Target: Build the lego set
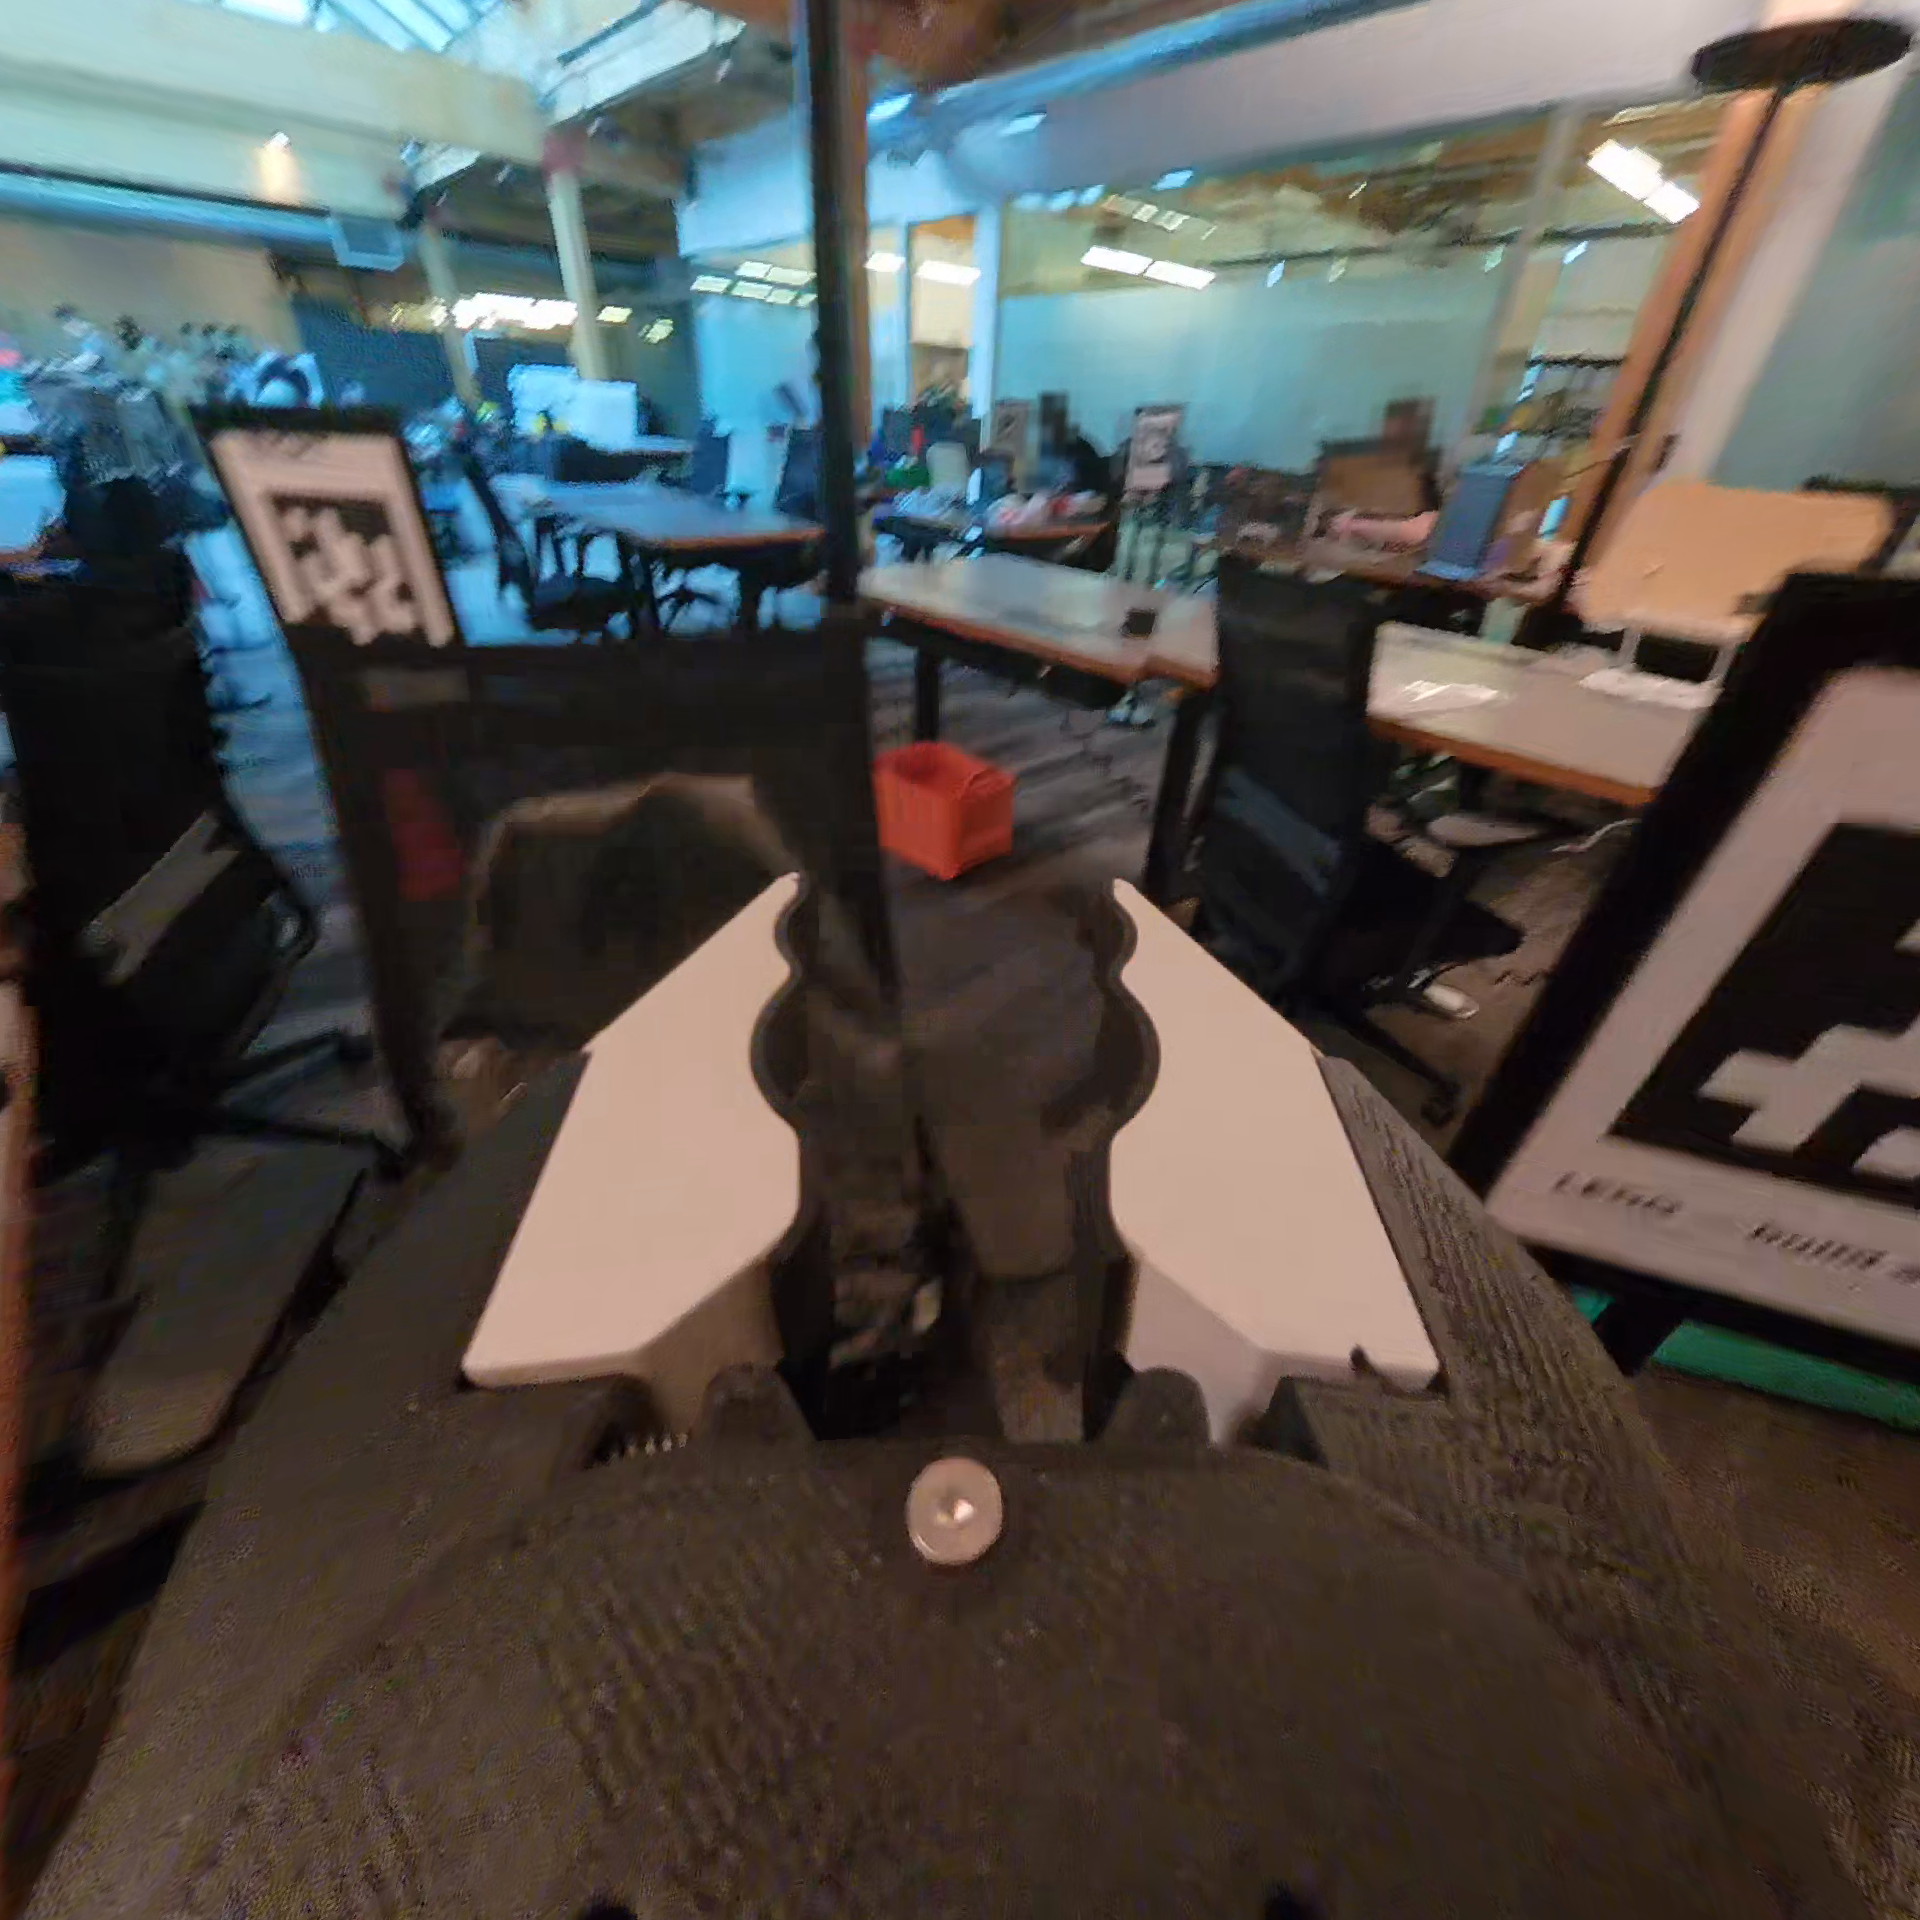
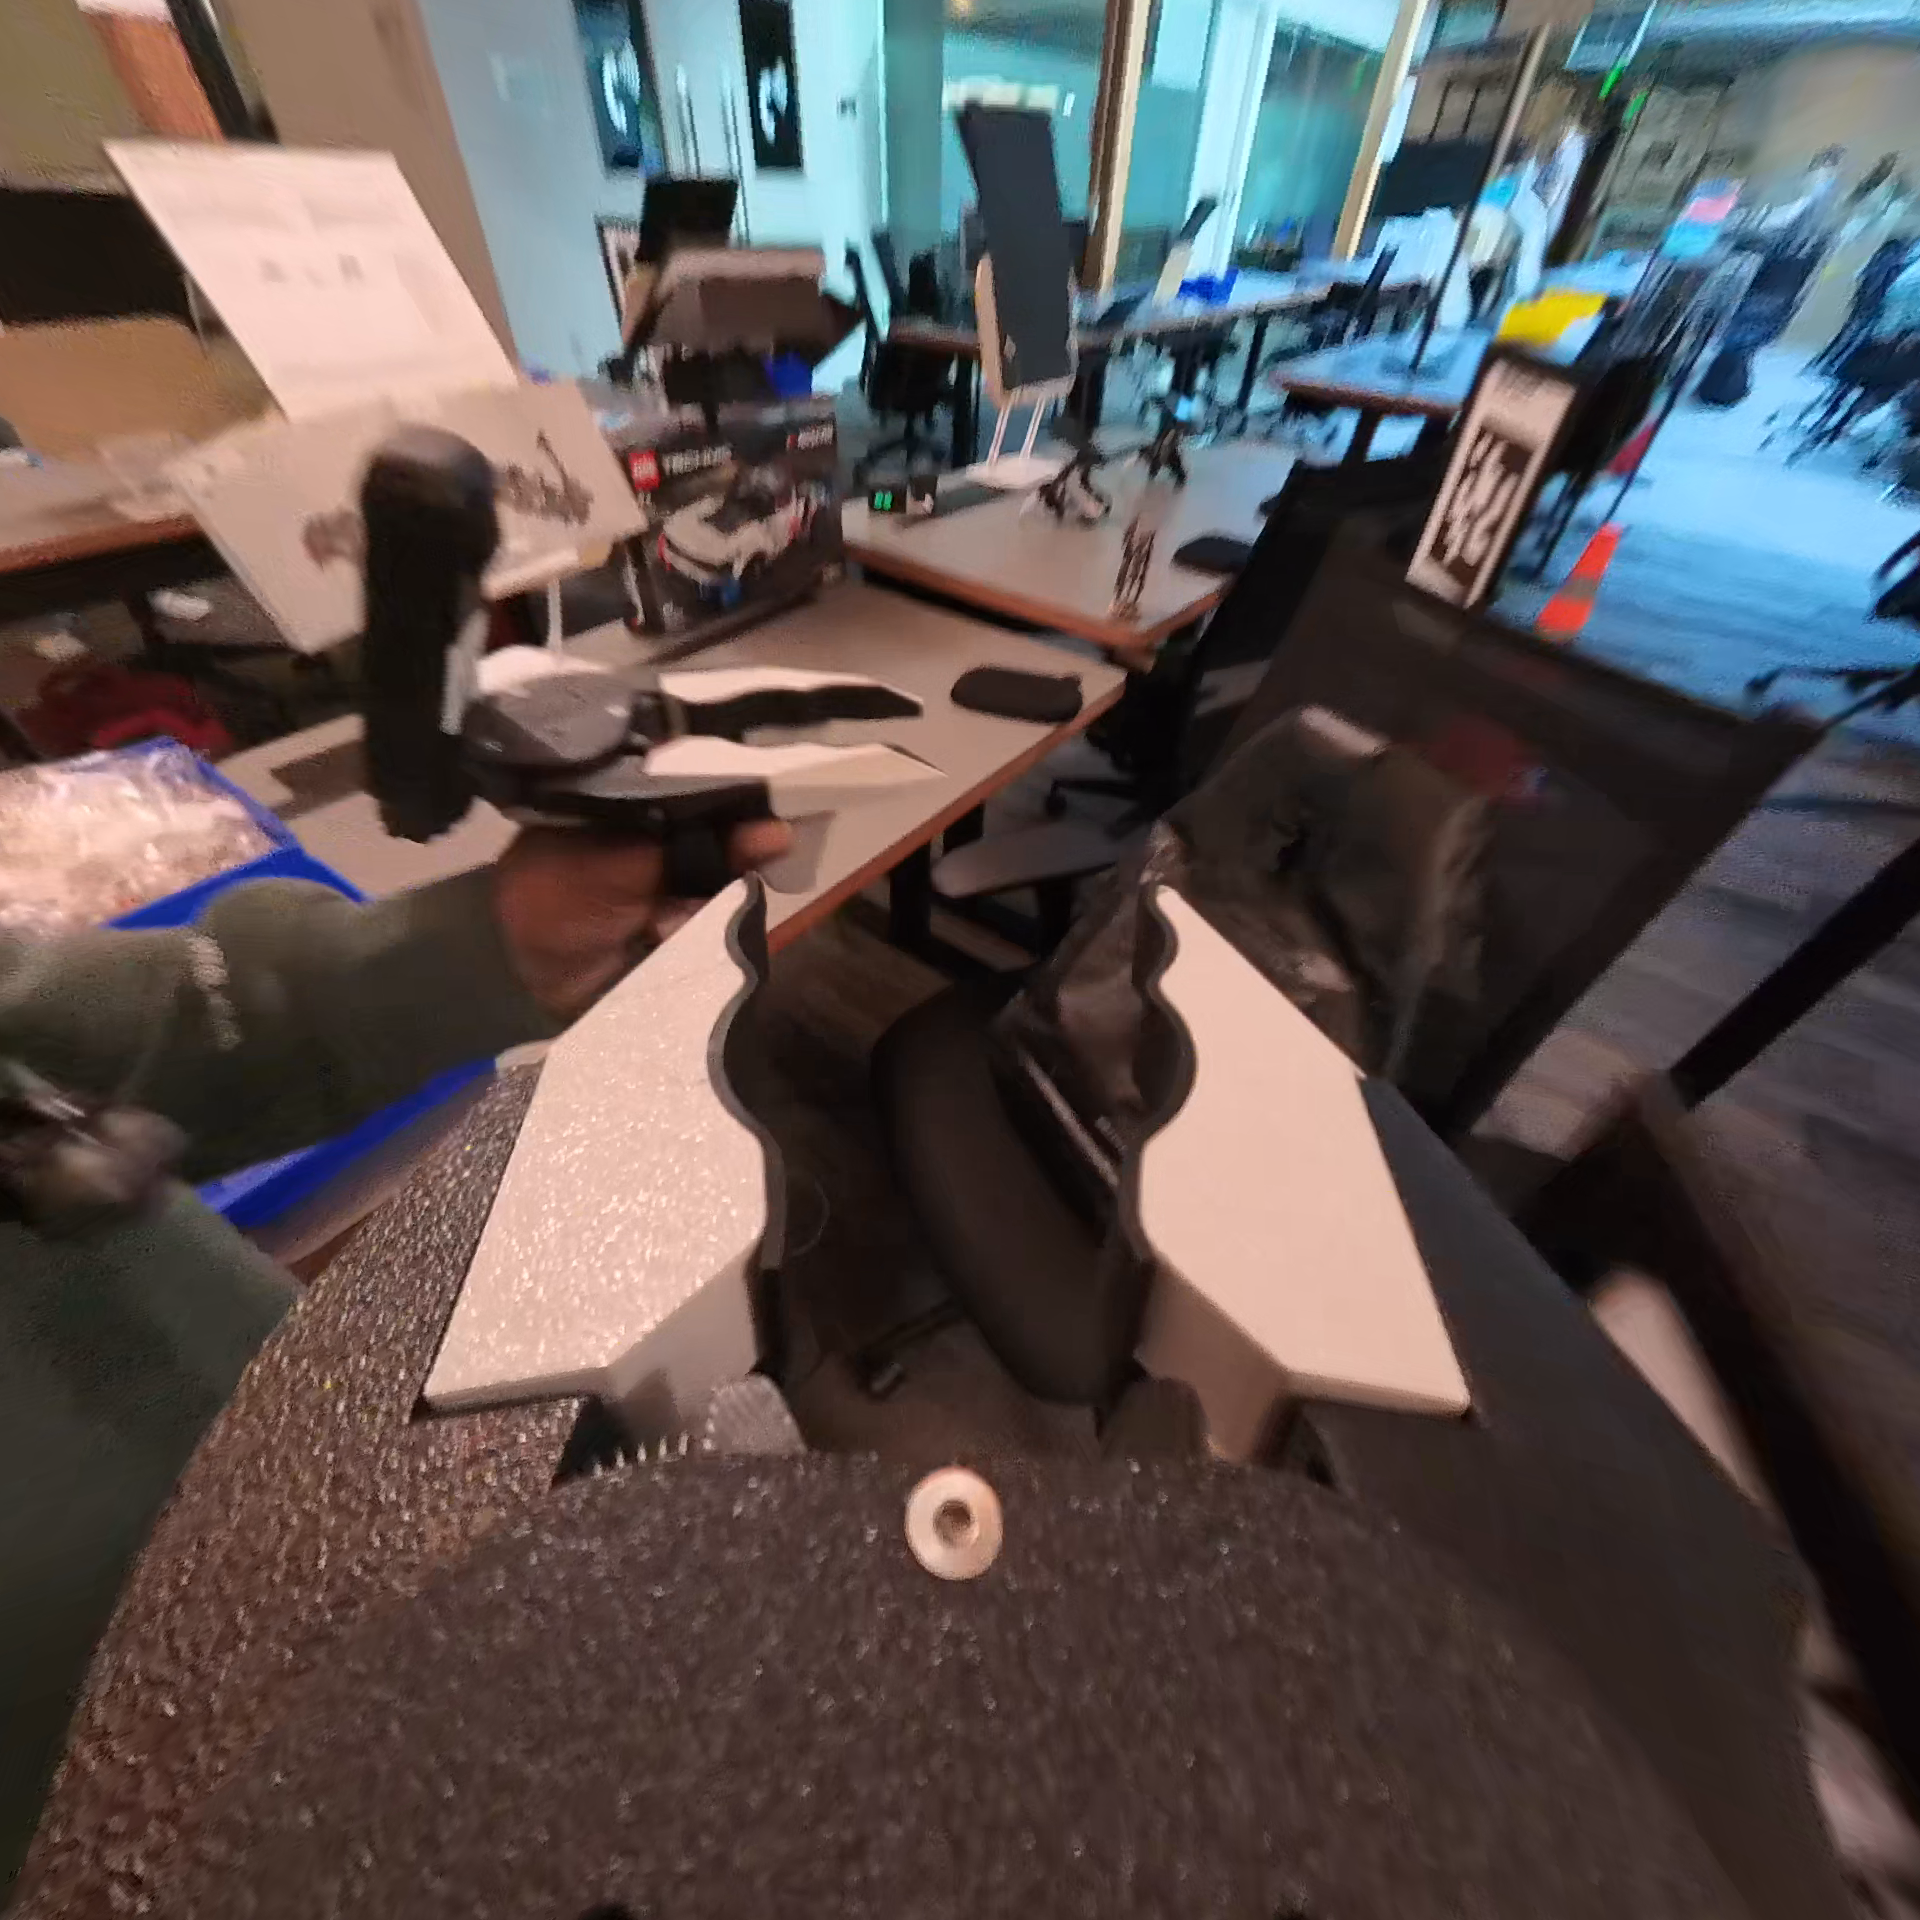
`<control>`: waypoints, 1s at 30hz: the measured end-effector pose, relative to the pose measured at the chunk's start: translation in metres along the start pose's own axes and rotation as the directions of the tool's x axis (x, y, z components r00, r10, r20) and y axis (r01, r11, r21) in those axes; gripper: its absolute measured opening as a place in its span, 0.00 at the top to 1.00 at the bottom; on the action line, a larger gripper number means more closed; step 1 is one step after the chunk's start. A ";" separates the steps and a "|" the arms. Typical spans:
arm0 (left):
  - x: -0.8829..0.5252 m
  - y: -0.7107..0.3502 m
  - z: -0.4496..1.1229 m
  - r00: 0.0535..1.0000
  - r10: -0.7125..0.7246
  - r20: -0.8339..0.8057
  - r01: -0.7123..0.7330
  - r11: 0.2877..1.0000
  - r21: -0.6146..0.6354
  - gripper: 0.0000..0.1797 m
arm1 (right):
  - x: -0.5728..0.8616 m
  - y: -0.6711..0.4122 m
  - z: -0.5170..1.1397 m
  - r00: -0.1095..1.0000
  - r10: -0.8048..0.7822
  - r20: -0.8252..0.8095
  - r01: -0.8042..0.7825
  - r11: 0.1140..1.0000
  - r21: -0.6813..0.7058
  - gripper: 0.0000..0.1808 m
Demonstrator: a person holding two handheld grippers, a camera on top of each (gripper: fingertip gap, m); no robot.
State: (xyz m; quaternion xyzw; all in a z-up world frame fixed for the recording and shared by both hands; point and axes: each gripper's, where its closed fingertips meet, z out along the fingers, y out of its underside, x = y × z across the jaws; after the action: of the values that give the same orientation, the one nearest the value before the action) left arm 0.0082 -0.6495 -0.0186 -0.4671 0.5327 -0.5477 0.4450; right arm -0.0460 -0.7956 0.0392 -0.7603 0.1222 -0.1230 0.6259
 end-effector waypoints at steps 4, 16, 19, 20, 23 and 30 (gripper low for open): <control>0.092 -0.061 0.043 0.997 -0.036 -0.068 0.043 0.993 0.108 0.71 | 0.037 -0.046 -0.114 0.996 -0.014 -0.086 0.025 0.991 0.130 0.64; 0.198 -0.117 0.119 0.985 0.041 -0.166 -0.014 0.987 0.161 0.72 | 0.197 -0.004 -0.289 0.894 0.080 -0.440 -0.031 0.993 0.118 0.63; 0.204 -0.109 0.129 0.996 -0.013 -0.088 0.025 0.991 0.132 0.71 | 0.223 0.021 -0.297 0.912 0.103 -0.397 -0.080 0.994 0.075 0.62; 0.208 -0.109 0.127 0.997 -0.043 -0.058 0.050 0.991 0.125 0.70 | 0.229 0.030 -0.297 0.927 0.102 -0.362 -0.089 0.995 0.053 0.63; 0.225 -0.105 0.110 0.994 -0.057 0.095 0.044 0.989 0.138 0.69 | 0.251 0.061 -0.302 0.965 0.047 -0.257 -0.056 0.998 -0.026 0.61; 0.317 -0.026 0.013 0.796 -0.071 0.601 0.025 0.996 0.084 0.69 | 0.270 0.153 -0.343 0.983 -0.037 0.178 0.053 0.995 -0.090 0.61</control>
State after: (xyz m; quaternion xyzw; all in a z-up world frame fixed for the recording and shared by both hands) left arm -0.0319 -0.9629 0.0197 -0.6142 0.3312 -0.4002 0.5940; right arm 0.0865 -1.2323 -0.0384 -0.7995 0.0548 -0.0636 0.5947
